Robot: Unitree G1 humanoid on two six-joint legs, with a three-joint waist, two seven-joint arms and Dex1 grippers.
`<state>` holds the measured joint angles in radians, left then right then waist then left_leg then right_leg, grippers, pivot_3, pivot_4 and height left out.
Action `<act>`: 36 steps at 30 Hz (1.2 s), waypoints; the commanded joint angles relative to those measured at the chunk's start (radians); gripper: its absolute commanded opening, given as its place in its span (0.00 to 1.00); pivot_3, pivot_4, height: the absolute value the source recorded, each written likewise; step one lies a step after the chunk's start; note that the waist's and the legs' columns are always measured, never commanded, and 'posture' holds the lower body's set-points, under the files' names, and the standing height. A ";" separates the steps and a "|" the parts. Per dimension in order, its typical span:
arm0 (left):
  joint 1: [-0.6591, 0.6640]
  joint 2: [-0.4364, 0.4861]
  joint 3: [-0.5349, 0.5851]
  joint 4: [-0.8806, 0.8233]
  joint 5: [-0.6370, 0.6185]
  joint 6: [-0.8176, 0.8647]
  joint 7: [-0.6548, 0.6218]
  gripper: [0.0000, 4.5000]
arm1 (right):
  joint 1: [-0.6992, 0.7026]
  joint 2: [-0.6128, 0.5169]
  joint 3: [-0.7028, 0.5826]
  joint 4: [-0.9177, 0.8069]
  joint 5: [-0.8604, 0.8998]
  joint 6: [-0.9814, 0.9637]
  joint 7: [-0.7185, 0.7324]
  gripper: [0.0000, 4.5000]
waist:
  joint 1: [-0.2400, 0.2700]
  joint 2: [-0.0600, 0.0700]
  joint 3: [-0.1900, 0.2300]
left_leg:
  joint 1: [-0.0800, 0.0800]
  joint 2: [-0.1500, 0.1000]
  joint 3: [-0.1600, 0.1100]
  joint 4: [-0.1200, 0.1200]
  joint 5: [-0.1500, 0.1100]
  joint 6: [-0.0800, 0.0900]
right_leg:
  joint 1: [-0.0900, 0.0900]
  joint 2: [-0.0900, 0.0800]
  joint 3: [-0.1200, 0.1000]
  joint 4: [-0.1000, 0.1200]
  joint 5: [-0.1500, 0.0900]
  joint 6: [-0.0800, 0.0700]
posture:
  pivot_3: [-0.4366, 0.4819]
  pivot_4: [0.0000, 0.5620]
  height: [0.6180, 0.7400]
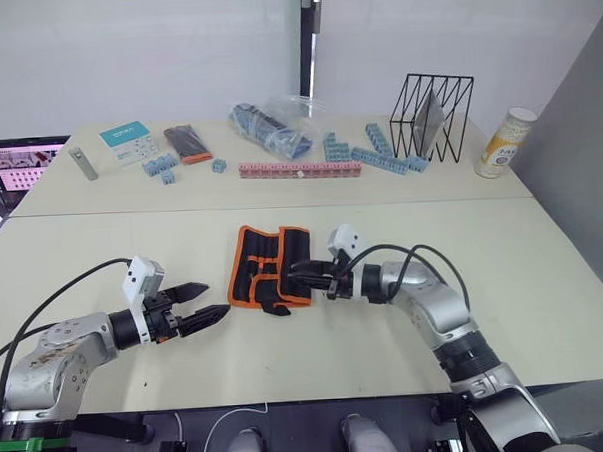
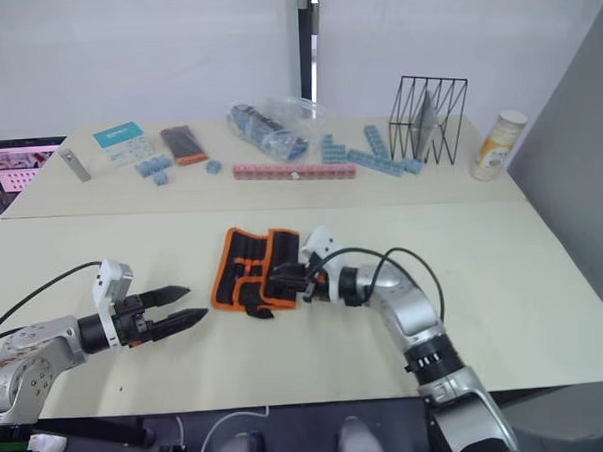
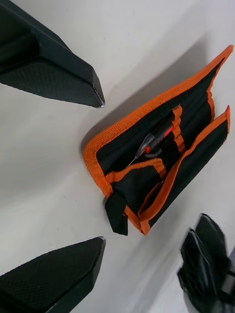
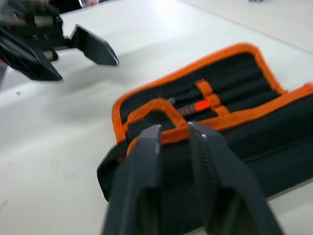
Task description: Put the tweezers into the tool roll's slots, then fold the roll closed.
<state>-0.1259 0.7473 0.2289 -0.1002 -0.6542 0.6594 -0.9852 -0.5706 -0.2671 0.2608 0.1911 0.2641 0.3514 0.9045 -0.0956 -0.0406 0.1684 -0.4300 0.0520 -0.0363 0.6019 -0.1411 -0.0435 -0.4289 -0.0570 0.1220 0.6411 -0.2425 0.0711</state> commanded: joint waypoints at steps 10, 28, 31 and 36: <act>-0.115 -0.087 -0.013 0.051 -0.033 0.187 0.154 1.00 | 0.009 -0.021 0.081 0.098 -0.163 -0.047 -0.027 0.01 | 0.003 0.000 0.000 | 0.002 0.000 -0.001 0.003 0.000 0.000 | 0.004 0.000 0.000 0.000 0.001 0.001 | 0.48 0.27 1.00; -0.227 -0.176 -0.038 0.156 -0.045 0.239 0.131 0.30 | 0.034 -0.011 0.059 0.038 -0.130 0.041 -0.014 0.00 | 0.025 0.000 0.000 | 0.004 -0.001 -0.001 0.003 0.000 0.000 | 0.006 0.000 0.000 0.000 0.001 0.001 | 0.48 0.27 1.00; -0.242 -0.197 -0.032 0.134 -0.064 0.225 0.119 0.09 | 0.042 -0.015 0.059 0.033 -0.129 0.053 -0.009 0.00 | 0.026 0.000 0.000 | 0.004 -0.001 -0.001 0.004 0.000 0.000 | 0.007 0.000 0.000 0.000 0.001 0.001 | 0.48 0.27 1.00; -0.269 -0.218 -0.044 0.106 -0.063 0.191 0.121 0.00 | 0.042 -0.011 0.057 0.034 -0.137 0.064 -0.026 0.00 | 0.026 0.000 0.000 | 0.004 -0.001 -0.001 0.004 0.000 0.000 | 0.007 0.000 0.000 0.000 0.001 0.001 | 0.48 0.27 1.00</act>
<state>-0.3698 0.5327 0.1833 0.0502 -0.7103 0.8879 -0.8535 -0.5489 -0.2761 0.3027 0.2217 0.1395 0.3797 0.8798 -0.0698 -0.0410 0.1683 -0.4257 0.0511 -0.0378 0.6056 -0.1411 -0.0435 -0.4223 -0.0569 0.1217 0.6413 -0.2416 0.0724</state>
